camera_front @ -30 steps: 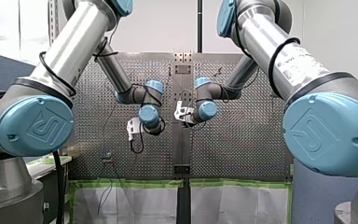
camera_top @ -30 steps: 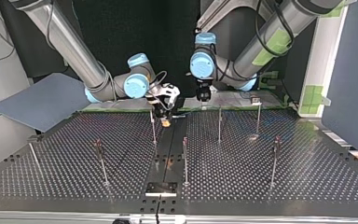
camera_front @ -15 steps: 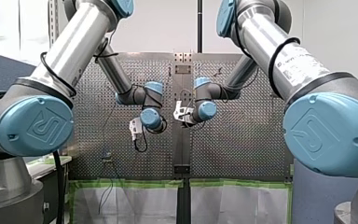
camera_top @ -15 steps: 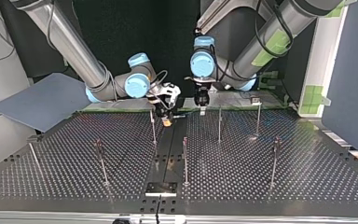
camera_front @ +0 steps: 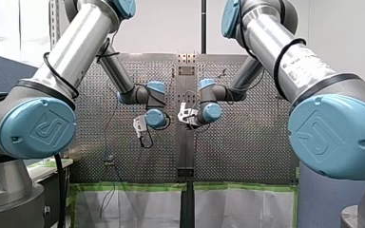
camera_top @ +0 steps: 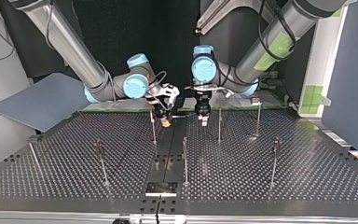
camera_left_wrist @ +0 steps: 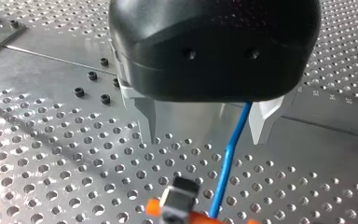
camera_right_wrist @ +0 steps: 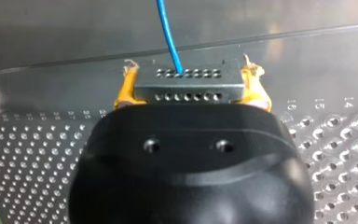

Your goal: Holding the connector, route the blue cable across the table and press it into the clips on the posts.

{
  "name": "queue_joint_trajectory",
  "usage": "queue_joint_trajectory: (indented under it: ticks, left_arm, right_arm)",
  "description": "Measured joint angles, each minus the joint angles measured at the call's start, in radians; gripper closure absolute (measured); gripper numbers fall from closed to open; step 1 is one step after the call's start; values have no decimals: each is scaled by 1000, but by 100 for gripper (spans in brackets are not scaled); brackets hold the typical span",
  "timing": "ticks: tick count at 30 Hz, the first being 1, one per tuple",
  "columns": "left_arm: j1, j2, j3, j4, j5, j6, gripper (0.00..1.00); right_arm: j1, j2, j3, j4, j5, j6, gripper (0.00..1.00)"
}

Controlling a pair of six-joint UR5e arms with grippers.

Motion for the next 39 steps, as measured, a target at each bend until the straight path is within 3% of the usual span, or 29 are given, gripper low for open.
queue_joint_trajectory:
  ticks: [3, 5, 6, 8, 9, 11, 22, 32, 39]
  left_arm:
    - [3, 0, 1, -6, -4, 2, 10]
    - [4, 0, 1, -11, -14, 6, 36]
    - [5, 0, 1, -13, -20, 9, 36]
    - [5, 1, 1, -16, -29, 17, 67]
    - [5, 1, 1, -18, -32, 19, 67]
    - [5, 1, 1, -20, -36, 21, 100]
    - [1, 35, 1, -53, -29, 14, 100]
    - [-1, 119, 1, -138, -63, 1, 100]
    - [-4, 173, 0, -192, -64, 4, 100]
  right_arm:
    - [0, 0, 0, 0, 0, 0, 100]
    - [0, 0, -2, 0, 0, 0, 100]
    - [-1, 0, -3, 0, -1, -1, 100]
    - [-1, -1, -6, 2, -1, -3, 100]
    - [-1, -1, -7, 3, -2, -4, 100]
    - [-2, -1, -11, 5, -2, -5, 100]
    - [-2, -48, -17, 22, 0, -7, 100]
    - [-3, -130, -16, 97, 3, -6, 100]
    - [-8, -187, -16, 154, -2, -4, 100]
